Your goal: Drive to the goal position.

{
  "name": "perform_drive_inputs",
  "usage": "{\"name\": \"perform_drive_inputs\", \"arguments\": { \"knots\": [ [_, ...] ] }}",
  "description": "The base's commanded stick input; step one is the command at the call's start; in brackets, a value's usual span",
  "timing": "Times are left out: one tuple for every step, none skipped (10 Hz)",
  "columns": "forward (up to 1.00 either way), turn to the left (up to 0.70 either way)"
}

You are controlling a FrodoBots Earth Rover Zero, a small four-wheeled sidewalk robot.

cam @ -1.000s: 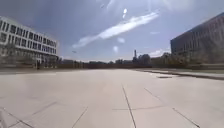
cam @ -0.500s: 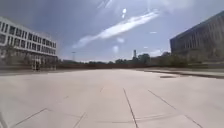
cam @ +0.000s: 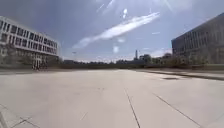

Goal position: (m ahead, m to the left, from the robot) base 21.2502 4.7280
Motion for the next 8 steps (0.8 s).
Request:
{"name": "perform_drive_inputs", "arguments": {
  "knots": [
    [0.70, -0.01],
    [0.70, -0.01],
    [0.70, -0.01],
    [0.70, -0.01],
    [0.70, -0.01],
    [0.70, -0.01],
    [0.70, -0.01],
    [0.70, -0.01]
  ]
}}
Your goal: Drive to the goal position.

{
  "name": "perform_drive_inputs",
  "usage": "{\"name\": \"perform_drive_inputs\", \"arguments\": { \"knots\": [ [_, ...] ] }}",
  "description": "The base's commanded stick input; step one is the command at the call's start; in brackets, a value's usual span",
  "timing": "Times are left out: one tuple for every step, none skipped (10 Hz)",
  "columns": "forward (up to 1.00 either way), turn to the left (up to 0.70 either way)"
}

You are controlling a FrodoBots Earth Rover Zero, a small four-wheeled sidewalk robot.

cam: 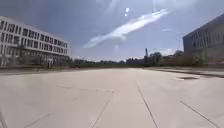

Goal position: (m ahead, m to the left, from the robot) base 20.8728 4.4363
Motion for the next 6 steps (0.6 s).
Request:
{"name": "perform_drive_inputs", "arguments": {
  "knots": [
    [0.70, -0.01],
    [0.70, -0.01],
    [0.70, -0.01],
    [0.70, -0.01],
    [0.70, -0.01],
    [0.70, -0.01]
  ]
}}
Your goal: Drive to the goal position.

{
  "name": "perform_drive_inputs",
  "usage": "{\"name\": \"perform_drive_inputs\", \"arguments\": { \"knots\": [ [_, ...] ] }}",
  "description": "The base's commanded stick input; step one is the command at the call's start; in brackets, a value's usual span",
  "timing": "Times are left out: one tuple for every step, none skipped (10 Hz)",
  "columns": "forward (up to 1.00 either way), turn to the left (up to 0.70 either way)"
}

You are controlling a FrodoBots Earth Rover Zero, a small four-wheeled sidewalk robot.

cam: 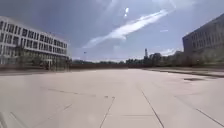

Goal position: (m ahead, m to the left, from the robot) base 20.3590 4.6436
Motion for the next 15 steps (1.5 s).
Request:
{"name": "perform_drive_inputs", "arguments": {
  "knots": [
    [0.70, -0.01],
    [0.70, -0.01],
    [0.70, -0.01],
    [0.70, -0.01],
    [0.70, -0.01],
    [0.70, -0.01],
    [0.70, -0.01],
    [0.70, -0.01],
    [0.70, 0.34],
    [0.70, 0.34],
    [0.70, 0.17],
    [0.70, 0.02],
    [0.70, -0.01],
    [0.70, -0.01],
    [0.70, -0.01]
  ]
}}
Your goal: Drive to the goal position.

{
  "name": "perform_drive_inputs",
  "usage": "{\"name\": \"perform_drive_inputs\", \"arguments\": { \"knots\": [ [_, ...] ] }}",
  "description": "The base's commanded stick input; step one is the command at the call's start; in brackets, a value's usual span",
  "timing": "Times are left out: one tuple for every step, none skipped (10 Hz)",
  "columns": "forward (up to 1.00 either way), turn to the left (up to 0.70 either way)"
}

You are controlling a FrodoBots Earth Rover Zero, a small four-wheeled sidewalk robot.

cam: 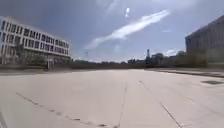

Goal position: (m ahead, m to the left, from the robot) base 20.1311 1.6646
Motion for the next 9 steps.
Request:
{"name": "perform_drive_inputs", "arguments": {
  "knots": [
    [0.70, -0.01],
    [0.70, -0.01],
    [0.70, -0.01],
    [0.70, -0.01],
    [0.70, -0.01],
    [0.70, -0.01],
    [0.70, -0.01],
    [0.70, -0.01],
    [0.70, -0.01]
  ]
}}
